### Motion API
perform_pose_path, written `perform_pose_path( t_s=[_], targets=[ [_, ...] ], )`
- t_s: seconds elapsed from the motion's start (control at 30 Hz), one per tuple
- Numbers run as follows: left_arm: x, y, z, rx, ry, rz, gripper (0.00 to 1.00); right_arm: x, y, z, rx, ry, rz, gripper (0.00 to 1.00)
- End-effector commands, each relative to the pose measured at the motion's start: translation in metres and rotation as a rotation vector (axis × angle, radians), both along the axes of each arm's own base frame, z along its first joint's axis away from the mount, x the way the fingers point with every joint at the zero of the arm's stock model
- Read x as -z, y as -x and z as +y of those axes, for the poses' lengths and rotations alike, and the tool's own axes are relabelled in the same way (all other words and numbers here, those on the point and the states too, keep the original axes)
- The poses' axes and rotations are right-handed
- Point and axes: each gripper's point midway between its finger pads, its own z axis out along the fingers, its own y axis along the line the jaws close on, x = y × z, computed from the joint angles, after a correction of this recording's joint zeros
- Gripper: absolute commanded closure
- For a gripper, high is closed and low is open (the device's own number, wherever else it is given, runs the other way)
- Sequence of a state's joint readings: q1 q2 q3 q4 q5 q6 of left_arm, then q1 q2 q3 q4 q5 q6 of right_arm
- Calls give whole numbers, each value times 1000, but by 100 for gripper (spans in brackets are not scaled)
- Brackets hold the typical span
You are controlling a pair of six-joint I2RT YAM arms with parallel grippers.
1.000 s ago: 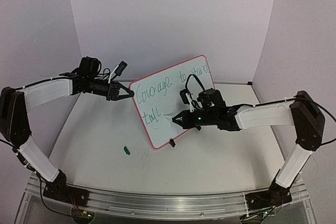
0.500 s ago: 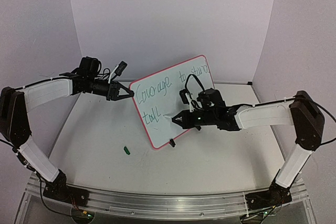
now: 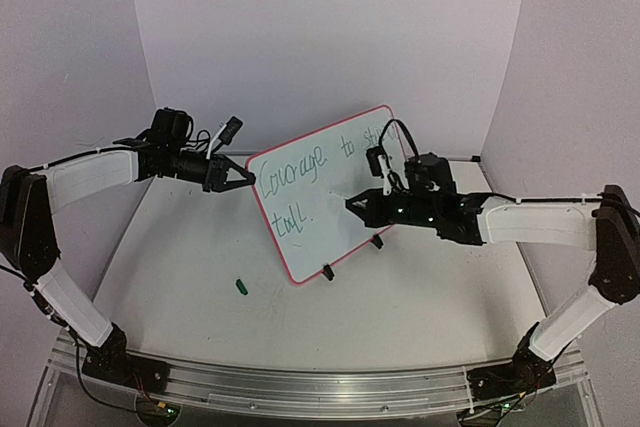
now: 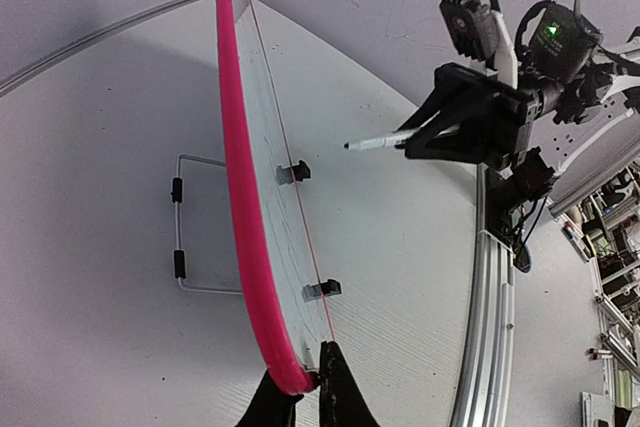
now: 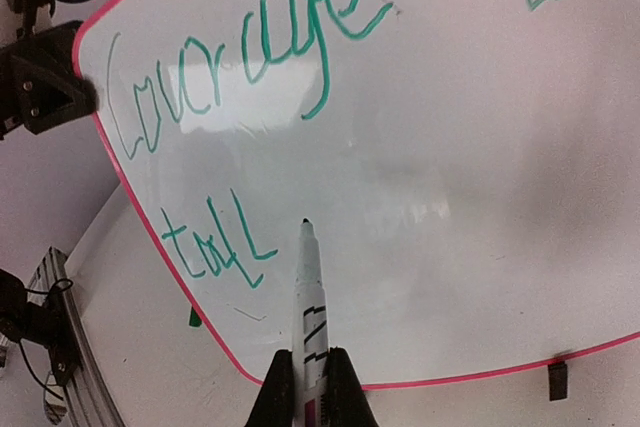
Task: Write a sentence on the whiteboard
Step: Put down the whiteboard on the whiteboard stand.
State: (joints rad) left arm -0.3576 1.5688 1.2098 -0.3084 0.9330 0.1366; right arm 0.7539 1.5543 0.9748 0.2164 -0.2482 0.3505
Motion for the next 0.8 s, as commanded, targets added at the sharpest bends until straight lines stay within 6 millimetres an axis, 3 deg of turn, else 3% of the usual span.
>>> perform_pose_path(
  t_s=[0.0,0.27,0.77],
  targets=[
    [3,12,-6,37,-39,-29,83,-24,-13,-31,116,1,-86,100],
    [-1,13,-5,31,-39,-39,65,-33,-14,-57,187,0,-114,100],
    [-13,14,4,-33,-53,-67,42,-47,-10,-68,213,-13,-149,100]
  ],
)
